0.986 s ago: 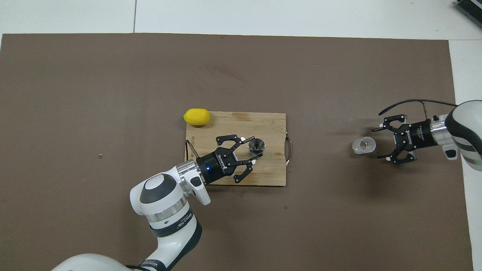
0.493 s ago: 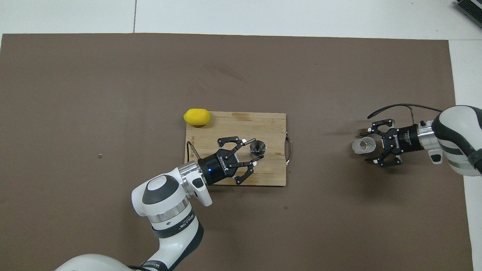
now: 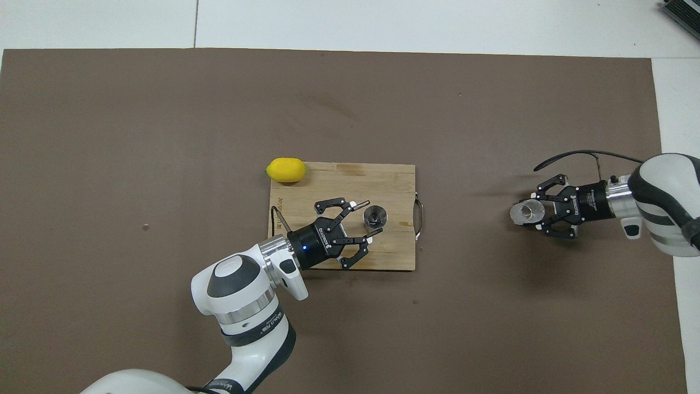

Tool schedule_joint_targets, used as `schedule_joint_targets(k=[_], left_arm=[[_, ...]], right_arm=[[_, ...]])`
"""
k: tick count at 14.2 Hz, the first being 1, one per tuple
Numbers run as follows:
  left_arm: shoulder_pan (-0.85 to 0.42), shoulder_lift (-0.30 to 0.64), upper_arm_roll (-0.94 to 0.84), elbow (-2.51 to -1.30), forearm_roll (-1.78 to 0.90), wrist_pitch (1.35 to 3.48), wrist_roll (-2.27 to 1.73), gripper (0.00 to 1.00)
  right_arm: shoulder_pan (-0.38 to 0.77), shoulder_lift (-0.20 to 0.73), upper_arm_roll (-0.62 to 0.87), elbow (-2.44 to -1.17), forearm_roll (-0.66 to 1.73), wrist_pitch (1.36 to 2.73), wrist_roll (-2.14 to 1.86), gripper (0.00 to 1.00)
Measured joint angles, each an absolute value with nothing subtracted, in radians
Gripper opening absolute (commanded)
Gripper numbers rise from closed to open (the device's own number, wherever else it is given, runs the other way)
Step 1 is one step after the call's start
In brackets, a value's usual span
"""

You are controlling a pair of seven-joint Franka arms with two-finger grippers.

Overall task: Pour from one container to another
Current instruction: 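Lower the metal cup onto the board while the right gripper grasps the clear cup, then open the left gripper and withdraw while the right gripper lifts the clear cup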

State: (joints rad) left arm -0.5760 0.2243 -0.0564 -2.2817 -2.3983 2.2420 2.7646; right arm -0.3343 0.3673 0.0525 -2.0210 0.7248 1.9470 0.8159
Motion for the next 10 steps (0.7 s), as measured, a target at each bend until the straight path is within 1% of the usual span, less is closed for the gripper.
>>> schedule_joint_targets(k=[3,6,10], left_arm=[[-0.581,0.236,-0.056,-2.289,-2.398,2.251,2.765,1.00],[-0.581,0.240,-0.053,-2.311,-2.398,2.251,2.765,1.00],[-0.570,0.238,-0.036,-2.373,-2.370,2.248,2.766,1.00]], right_arm=[[-0.335,0.361,0.052,-2.021,0.733,1.947,0.816,0.00],[-0.317,0.316,0.053,-2.019,0.737,1.947,0.862,0.00],[-0.205,0.225,0.055,-2.016,0.738,1.957,1.051,0.00]])
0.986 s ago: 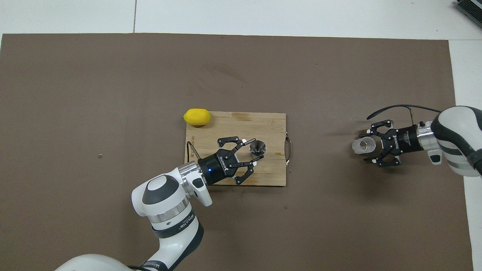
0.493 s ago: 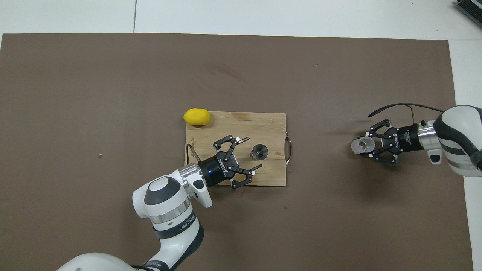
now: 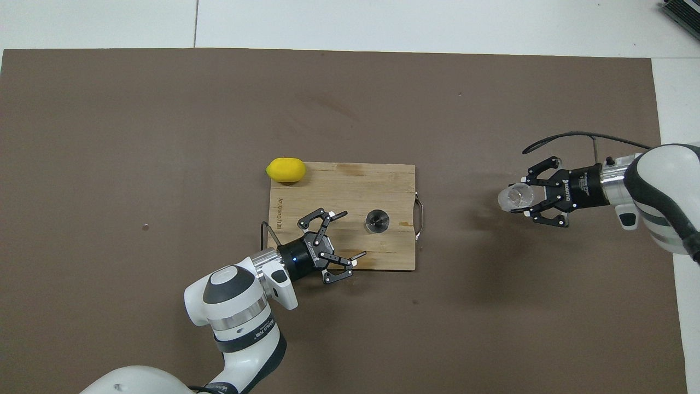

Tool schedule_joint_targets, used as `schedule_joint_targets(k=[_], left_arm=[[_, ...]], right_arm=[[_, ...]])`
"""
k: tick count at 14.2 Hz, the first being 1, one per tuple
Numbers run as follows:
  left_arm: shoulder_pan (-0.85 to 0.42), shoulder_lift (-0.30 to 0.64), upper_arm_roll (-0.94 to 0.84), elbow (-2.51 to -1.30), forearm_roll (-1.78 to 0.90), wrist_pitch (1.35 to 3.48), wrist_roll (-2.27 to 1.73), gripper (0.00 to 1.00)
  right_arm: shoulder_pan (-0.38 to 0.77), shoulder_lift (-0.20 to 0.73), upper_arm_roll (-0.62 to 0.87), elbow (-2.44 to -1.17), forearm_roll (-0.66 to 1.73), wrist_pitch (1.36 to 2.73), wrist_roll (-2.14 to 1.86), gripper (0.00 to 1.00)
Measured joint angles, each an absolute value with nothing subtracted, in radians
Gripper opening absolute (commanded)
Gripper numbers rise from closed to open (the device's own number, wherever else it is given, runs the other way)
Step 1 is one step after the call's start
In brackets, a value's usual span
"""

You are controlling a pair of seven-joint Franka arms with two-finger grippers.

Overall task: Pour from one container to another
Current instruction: 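Open the left gripper and withdraw while the right gripper lifts the clear cup, then move the clear cup above the metal cup while the left gripper retracts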

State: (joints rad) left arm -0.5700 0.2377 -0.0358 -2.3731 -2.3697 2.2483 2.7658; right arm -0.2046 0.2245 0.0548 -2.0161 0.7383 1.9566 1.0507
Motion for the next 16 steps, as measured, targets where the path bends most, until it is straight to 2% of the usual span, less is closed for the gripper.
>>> schedule_joint_targets(k=[6,11,16], left_arm=[[-0.380,0.208,-0.030,-2.454,-2.127,2.190,2.766,1.00],[-0.143,0.174,-0.028,-2.497,-1.824,2.102,2.766,1.00],[0.122,0.147,-0.026,-2.476,-1.474,1.969,2.766,1.00]], right_arm=[[-0.021,0.174,0.055,-1.975,0.708,2.017,1.317,0.00],[0.110,0.168,0.055,-1.910,0.541,2.027,1.513,0.00],[0.257,0.168,0.056,-1.886,0.326,2.072,1.698,0.00]])
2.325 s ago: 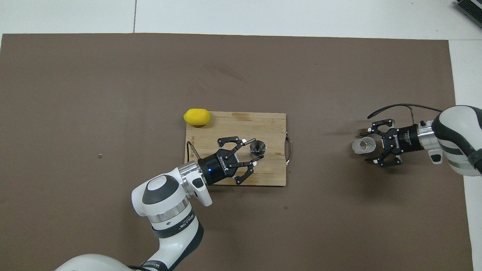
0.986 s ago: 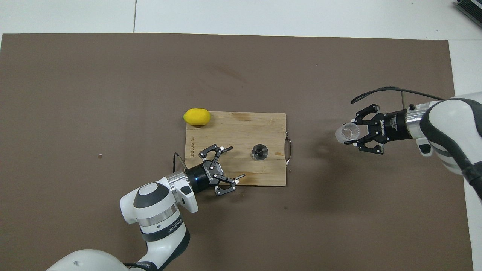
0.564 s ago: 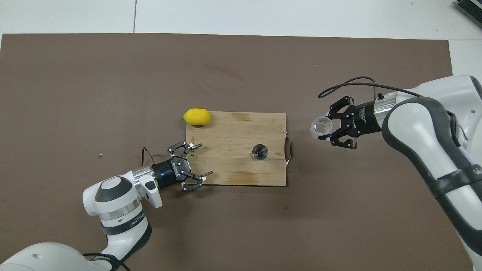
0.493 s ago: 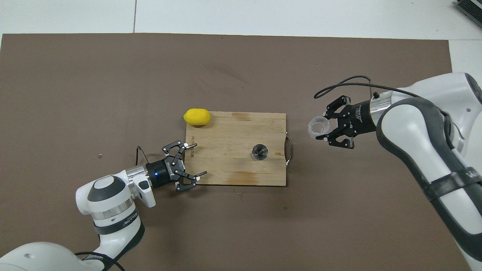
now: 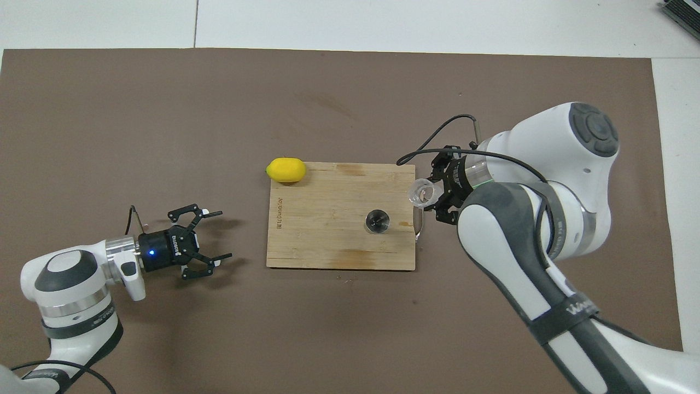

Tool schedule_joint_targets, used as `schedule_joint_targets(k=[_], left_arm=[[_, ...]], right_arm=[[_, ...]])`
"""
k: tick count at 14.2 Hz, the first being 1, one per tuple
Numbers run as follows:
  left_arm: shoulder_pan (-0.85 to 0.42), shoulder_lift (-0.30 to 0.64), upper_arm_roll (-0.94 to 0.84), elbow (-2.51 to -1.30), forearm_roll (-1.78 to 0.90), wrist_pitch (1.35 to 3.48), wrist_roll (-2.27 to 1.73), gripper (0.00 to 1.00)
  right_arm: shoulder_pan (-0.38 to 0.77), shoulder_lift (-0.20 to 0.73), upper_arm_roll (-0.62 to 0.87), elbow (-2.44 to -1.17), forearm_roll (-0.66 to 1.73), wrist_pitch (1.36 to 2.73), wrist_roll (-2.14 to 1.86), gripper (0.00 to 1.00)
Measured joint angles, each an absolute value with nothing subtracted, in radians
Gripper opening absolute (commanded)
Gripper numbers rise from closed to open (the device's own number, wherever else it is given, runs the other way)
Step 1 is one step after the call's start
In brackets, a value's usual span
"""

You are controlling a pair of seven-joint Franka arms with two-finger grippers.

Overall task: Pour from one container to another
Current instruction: 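Move the clear cup above the metal cup while the left gripper retracts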

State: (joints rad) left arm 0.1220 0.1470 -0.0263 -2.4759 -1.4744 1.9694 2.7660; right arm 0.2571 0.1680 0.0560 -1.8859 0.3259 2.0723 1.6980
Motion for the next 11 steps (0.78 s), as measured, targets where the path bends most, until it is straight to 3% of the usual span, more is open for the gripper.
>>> schedule_joint_targets(k=[6,11], left_arm=[[0.336,0.144,-0.026,-2.299,-1.100,1.839,2.749,1.00],[0.401,0.148,-0.025,-2.124,-0.858,1.785,2.736,1.00]], right_arm=[[0.361,0.168,0.057,-1.869,0.120,2.081,1.765,0.00],[0.407,0.168,0.061,-1.858,0.001,2.081,1.781,0.00]])
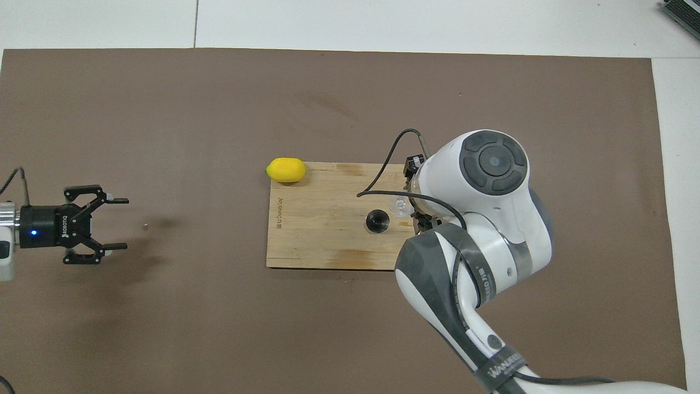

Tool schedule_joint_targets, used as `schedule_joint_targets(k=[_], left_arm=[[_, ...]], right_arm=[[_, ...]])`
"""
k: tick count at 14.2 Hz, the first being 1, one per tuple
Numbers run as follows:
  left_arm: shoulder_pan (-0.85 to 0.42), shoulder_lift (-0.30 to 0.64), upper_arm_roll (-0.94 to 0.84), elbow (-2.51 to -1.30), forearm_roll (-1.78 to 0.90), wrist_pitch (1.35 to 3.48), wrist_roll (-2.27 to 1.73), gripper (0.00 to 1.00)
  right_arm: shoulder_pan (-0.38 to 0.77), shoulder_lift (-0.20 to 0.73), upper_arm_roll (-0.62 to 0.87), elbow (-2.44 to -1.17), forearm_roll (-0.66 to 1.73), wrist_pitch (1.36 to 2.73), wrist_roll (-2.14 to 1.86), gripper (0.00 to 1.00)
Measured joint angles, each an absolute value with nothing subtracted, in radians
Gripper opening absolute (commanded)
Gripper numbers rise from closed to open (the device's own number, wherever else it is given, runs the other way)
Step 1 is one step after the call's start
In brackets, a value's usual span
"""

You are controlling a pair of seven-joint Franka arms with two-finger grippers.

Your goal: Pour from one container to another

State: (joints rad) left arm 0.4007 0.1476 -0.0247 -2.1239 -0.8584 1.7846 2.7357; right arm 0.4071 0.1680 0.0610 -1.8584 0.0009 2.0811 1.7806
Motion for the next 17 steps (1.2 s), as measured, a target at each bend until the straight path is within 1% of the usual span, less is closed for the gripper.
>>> schedule_joint_targets(k=[3,7,10,13,15,17], left_arm=[[0.398,0.124,-0.031,-2.052,-0.770,1.784,2.736,1.00],[0.391,0.025,-0.036,-2.022,-0.635,1.808,2.609,1.00],[0.371,-0.029,-0.036,-2.024,-0.542,1.864,2.374,1.00],[0.302,-0.046,-0.039,-2.023,-0.392,1.934,2.089,1.00],[0.255,-0.057,-0.043,-2.014,-0.296,1.935,1.832,1.00],[0.191,-0.085,-0.047,-1.988,-0.181,1.893,1.551,1.00]], right_arm=[[0.443,0.168,0.062,-1.857,-0.075,2.081,1.784,0.00],[0.468,0.168,0.063,-1.856,-0.173,2.081,1.784,0.00],[0.488,0.168,0.063,-1.856,-0.228,2.081,1.784,0.00],[0.493,0.168,0.063,-1.856,-0.262,2.081,1.784,0.00],[0.504,0.168,0.063,-1.856,-0.277,2.081,1.784,0.00],[0.511,0.168,0.063,-1.856,-0.305,2.080,1.784,0.00]])
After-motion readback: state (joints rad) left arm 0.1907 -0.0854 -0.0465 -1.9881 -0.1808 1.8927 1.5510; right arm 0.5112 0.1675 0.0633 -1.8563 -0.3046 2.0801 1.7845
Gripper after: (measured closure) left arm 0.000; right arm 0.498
